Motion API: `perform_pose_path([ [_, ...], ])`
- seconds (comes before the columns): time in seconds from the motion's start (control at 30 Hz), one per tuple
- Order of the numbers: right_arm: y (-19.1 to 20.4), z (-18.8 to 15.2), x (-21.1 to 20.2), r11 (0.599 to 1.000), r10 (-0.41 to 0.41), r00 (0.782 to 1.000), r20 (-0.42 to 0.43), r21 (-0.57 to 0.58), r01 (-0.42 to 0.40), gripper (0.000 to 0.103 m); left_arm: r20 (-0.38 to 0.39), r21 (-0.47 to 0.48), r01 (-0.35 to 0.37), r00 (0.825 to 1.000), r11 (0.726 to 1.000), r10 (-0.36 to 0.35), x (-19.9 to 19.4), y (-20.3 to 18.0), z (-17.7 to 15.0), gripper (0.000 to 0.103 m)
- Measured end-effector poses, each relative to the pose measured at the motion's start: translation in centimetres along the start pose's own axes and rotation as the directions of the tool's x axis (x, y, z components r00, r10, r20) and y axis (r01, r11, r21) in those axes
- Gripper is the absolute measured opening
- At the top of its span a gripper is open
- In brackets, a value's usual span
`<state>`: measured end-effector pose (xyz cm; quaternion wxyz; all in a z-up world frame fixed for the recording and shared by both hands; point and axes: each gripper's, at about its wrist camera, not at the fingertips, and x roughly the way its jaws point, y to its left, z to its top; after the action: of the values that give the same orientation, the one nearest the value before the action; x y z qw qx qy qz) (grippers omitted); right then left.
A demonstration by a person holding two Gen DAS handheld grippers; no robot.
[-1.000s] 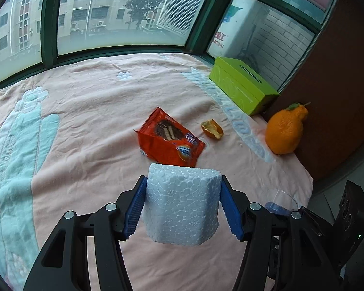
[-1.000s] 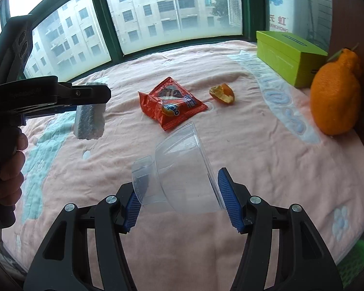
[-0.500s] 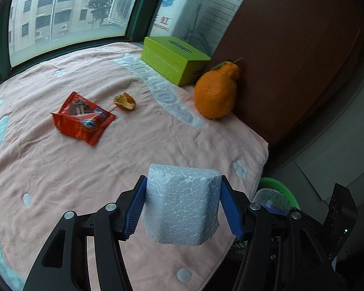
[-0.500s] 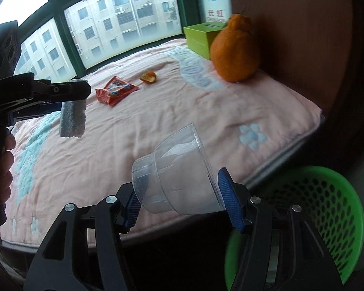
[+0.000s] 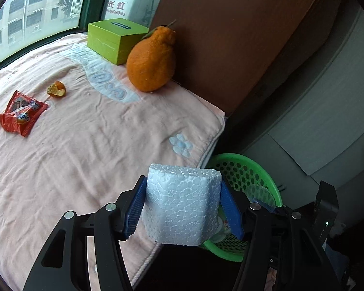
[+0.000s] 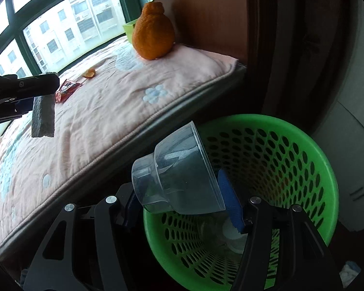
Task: Collect trash
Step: 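Carry the foam block and the clear cup to the green basket, then release the foam block and the cup into the green basket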
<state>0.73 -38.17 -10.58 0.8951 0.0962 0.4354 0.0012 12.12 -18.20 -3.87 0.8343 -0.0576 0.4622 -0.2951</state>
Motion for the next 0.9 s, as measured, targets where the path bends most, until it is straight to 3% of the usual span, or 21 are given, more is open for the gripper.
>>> perform_pose_path([
  [0.4,-4.9,-2.0,-0.9,0.993,-0.070,0.997,-0.023,0.094,0.072,0.061,-0.086,0.051,0.053,0.995,0.997,-0.049,3.7,-4.7,-0.6,0.057],
  [0.53,-6.3,-2.3,-1.5,0.988,-0.082,0.997,-0.012,0.130,0.082,0.069,-0.113,0.070,0.063,0.992,0.996,-0.055,5.0,-5.9,-0.9,0.057],
  [0.9,-8.9,-2.9,-3.2,0.976,-0.103,0.994,0.020,0.195,0.098,0.071,-0.192,0.081,0.086,0.979,0.993,-0.069,8.2,-8.0,-2.2,0.057],
])
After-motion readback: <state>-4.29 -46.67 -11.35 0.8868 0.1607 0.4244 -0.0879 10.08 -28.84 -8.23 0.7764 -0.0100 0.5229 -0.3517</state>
